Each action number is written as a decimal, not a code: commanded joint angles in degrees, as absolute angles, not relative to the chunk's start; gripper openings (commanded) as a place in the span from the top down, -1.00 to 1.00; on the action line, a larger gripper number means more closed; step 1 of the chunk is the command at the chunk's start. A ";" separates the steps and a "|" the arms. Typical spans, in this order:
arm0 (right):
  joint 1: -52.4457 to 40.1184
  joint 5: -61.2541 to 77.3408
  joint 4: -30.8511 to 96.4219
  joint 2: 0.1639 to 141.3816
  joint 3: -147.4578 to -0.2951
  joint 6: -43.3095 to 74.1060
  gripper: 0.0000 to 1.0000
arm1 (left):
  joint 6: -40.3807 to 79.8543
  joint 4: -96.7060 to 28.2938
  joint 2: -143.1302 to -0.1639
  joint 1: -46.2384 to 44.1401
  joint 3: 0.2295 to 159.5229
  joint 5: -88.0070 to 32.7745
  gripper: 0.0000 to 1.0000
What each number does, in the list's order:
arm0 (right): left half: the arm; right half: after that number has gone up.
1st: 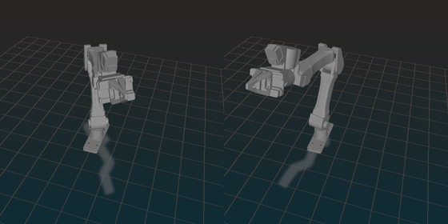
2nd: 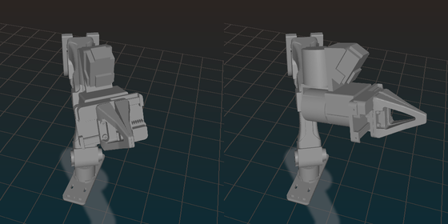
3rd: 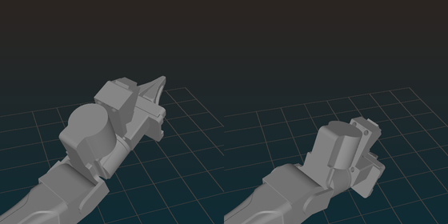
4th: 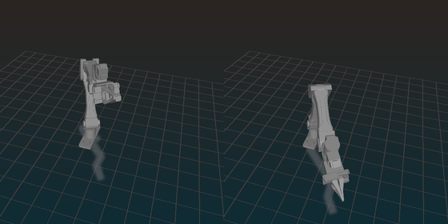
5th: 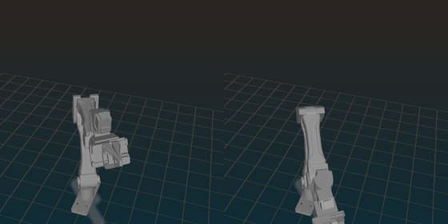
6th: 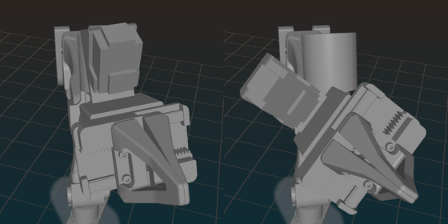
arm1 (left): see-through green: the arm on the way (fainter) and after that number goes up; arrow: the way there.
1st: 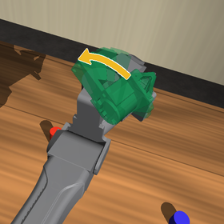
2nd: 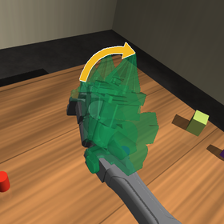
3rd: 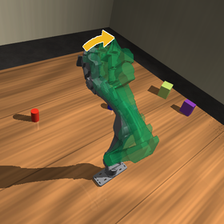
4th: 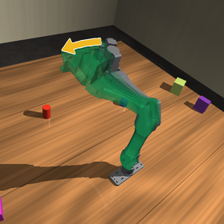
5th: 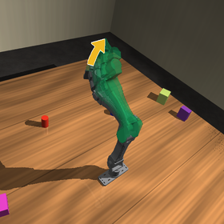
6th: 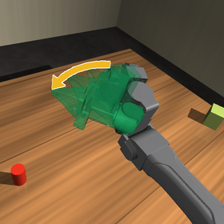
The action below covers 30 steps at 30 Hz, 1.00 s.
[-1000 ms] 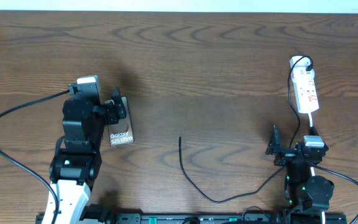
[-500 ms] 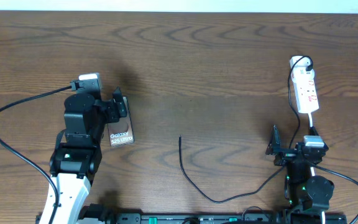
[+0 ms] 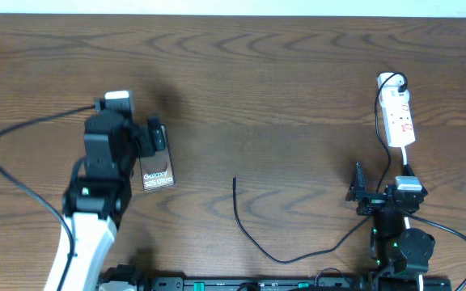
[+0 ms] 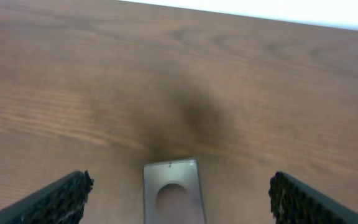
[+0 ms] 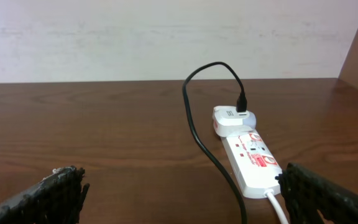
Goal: Plug charger to phone and switch on socket
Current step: 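Move the left gripper forward over the silver Galaxy phone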
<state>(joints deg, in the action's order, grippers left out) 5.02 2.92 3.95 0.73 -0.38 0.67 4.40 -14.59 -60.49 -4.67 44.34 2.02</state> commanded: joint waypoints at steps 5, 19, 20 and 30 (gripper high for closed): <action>5.26 2.26 4.25 0.38 -0.34 1.26 -0.99 | 1.06 -32.56 -73.84 -4.91 68.51 1.98 -0.86; 5.26 2.26 4.25 0.38 -0.34 1.26 -0.98 | 1.74 -55.40 -91.15 -4.91 86.70 0.86 -0.86; 5.26 2.26 4.25 0.38 -0.34 1.26 -0.99 | 1.74 -55.55 -91.31 -4.91 86.70 0.08 -0.86; 5.26 2.26 4.25 0.38 -0.34 1.26 -0.99 | 1.74 -55.22 -91.33 -4.91 86.59 -0.89 -0.20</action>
<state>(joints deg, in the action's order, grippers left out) 5.02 2.72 3.97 0.71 -0.38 0.67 1.52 -55.20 -91.55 -4.73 85.34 -0.14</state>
